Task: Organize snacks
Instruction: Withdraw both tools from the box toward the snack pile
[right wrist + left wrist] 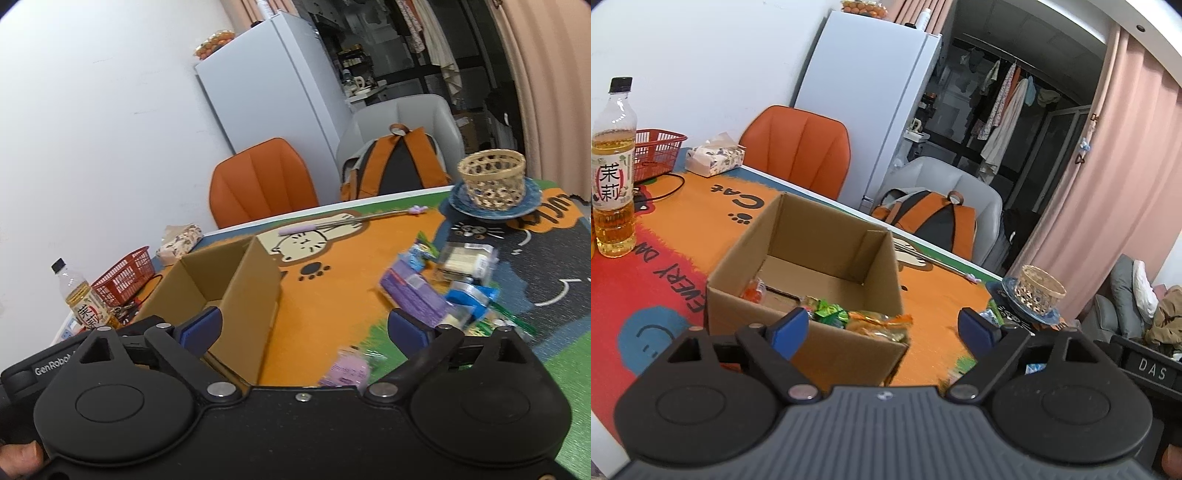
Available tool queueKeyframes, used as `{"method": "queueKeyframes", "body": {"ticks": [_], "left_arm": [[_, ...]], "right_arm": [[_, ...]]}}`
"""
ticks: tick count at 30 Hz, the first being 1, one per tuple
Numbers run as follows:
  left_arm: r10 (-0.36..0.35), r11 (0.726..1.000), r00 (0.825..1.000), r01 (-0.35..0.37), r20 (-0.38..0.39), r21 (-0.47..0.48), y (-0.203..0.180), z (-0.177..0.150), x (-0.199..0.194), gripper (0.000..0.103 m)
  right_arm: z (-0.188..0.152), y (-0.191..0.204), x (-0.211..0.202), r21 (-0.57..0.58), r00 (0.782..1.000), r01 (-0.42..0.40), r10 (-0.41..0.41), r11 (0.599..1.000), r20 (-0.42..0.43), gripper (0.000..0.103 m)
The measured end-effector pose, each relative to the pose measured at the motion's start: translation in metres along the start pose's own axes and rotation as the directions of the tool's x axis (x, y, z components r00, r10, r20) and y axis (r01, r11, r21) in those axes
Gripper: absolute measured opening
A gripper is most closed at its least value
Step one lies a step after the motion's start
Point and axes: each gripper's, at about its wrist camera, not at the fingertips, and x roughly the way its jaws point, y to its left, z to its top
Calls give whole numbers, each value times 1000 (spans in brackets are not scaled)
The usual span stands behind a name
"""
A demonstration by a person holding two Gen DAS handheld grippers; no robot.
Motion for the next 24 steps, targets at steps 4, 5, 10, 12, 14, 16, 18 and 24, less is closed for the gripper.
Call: {"method": "queueKeyframes", "body": {"ticks": [4,5,10,12,14,16,18,24], "left_arm": [[-12,1000,1000,12,-13,8,-7,-5,-1,87],[-16,1000,1000,17,-18,12,-10,-7,-1,87],[-32,999,999,33,-35,27,-19,-14,1,87],[-33,999,999,34,-44,27,-21,-16,3,87],[-41,999,998,42,-56,30,-23,-18,5,87],[-47,998,997,50,-67,39,-28,-22,6,87],[-53,997,996,57,-76,50,-32,-26,8,87],[-69,995,992,76,-108,63,-41,-34,17,87]], "right_arm": [[-2,-10,-7,9,1000,24,-24,1000,6,102],[-2,-13,-9,9,1000,28,-28,1000,6,103],[-5,-22,-16,11,999,40,-40,999,-1,103],[-7,-25,-18,7,999,48,-48,999,-4,103],[-9,-30,-20,7,998,55,-55,998,-6,103],[-11,-35,-21,12,998,62,-62,998,-9,103],[-13,-40,-23,18,997,70,-70,997,-12,103],[-18,-56,-25,33,996,90,-89,995,-19,103]]}}
